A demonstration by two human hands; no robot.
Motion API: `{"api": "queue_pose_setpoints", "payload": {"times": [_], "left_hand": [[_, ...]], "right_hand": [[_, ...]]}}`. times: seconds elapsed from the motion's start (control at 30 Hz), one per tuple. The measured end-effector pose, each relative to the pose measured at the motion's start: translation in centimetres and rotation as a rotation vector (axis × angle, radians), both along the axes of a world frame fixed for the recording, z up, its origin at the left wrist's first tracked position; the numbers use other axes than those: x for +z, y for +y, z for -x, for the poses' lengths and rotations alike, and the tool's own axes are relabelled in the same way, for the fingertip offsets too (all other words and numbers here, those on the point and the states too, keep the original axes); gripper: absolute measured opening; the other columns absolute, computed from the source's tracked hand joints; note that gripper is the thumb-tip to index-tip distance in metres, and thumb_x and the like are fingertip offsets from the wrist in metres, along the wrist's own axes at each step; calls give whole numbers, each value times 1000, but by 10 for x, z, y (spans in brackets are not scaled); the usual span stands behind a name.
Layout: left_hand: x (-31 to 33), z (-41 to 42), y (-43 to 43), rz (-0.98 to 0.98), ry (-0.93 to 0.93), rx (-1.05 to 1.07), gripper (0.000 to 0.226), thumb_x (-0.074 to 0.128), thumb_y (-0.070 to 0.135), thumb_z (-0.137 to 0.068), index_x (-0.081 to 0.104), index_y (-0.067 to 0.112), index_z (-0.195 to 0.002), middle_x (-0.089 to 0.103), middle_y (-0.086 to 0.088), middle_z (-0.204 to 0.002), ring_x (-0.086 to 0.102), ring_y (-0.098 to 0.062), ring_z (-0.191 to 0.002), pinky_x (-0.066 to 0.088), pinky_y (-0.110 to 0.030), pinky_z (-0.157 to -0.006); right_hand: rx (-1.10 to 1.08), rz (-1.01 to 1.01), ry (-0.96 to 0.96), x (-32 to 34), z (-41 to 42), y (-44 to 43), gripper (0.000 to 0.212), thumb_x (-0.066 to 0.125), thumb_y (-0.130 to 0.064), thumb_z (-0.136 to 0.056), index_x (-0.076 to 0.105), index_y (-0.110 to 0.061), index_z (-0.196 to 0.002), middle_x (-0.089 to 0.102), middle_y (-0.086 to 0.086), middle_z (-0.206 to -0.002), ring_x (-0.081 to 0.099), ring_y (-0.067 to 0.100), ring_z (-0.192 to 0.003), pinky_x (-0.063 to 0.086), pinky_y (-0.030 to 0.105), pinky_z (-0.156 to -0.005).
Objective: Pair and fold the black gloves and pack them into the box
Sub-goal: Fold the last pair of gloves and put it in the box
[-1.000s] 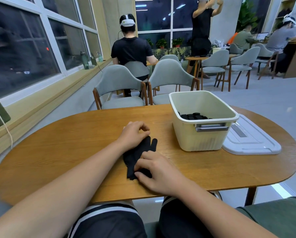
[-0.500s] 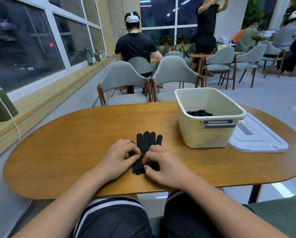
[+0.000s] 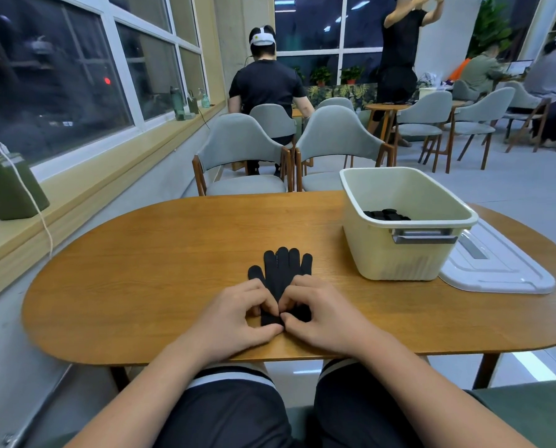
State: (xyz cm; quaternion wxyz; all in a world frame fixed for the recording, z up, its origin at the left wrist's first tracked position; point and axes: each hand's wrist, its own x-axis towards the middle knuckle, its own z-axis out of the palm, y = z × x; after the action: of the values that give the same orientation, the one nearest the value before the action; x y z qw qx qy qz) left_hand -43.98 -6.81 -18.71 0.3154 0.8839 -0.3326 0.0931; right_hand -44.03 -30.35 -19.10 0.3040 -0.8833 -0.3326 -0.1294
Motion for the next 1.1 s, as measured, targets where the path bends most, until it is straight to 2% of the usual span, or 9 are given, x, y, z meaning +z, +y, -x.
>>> {"api": "queue_pose_setpoints", "payload": {"times": [0.2,0.33,0.47,0.57,0.73,0.87,1.0,1.1], "left_hand": [[-3,-4,1,34,2,33,8,84,39,-87,78,36,-91,65,17,-94,64,-15,-82,55,-34,-72],[-4,-6,1,73,10,89,9,83,33,-90,75,36,-87,69,14,-87,66,-16,-79,53,-29,-69],[-3,-8,1,55,41,75,18,88,42,-83,75,37,-96,67,15,-95,66,-14,-91,53,-27,-80],[-4,-10,2,49,29,84,18,86,36,-85,77,36,-100,68,18,-101,66,-11,-98,54,-29,-86],[-6,-10,3,91,15,102,16,84,29,-89,79,37,-102,74,19,-97,69,-13,-84,57,-31,-79],[-6,-12,3,141,62,135,13,81,32,-94,76,41,-100,76,16,-92,70,-15,-81,53,-24,-74],[-7,-13,2,149,78,156,13,77,29,-97,74,42,-97,75,16,-92,72,-15,-91,55,-24,-77],[-9,-15,2,142,78,163,14,74,27,-99,73,41,-95,75,14,-91,72,-17,-90,55,-27,-76]], "right_hand": [[10,-2,26,-1,-1,-4,14,73,-38,-91,74,-28,-101,59,-15,-97,57,8,-95,50,31,-84],[-8,-9,40,-2,-2,-7,17,76,-37,-90,74,-30,-106,59,-18,-101,57,6,-99,51,30,-87],[-16,-3,48,-2,-3,-7,17,75,-34,-94,73,-31,-111,60,-19,-101,57,4,-100,51,32,-88],[-32,-25,58,-1,-3,-9,16,75,-33,-97,72,-31,-113,63,-19,-101,58,5,-99,51,32,-88],[-30,-33,70,0,-3,-8,28,81,-43,-91,70,-34,-116,63,-17,-98,59,6,-97,51,29,-84],[-86,-101,109,-3,-3,-10,18,77,-39,-98,68,-36,-113,69,-17,-102,63,3,-100,52,27,-85],[-122,-140,138,-1,-3,-10,9,75,-40,-100,70,-33,-105,73,-15,-96,67,5,-95,53,28,-82],[-155,-140,166,-3,-7,-11,10,74,-44,-100,74,-34,-102,73,-15,-92,66,4,-90,54,30,-79]]}}
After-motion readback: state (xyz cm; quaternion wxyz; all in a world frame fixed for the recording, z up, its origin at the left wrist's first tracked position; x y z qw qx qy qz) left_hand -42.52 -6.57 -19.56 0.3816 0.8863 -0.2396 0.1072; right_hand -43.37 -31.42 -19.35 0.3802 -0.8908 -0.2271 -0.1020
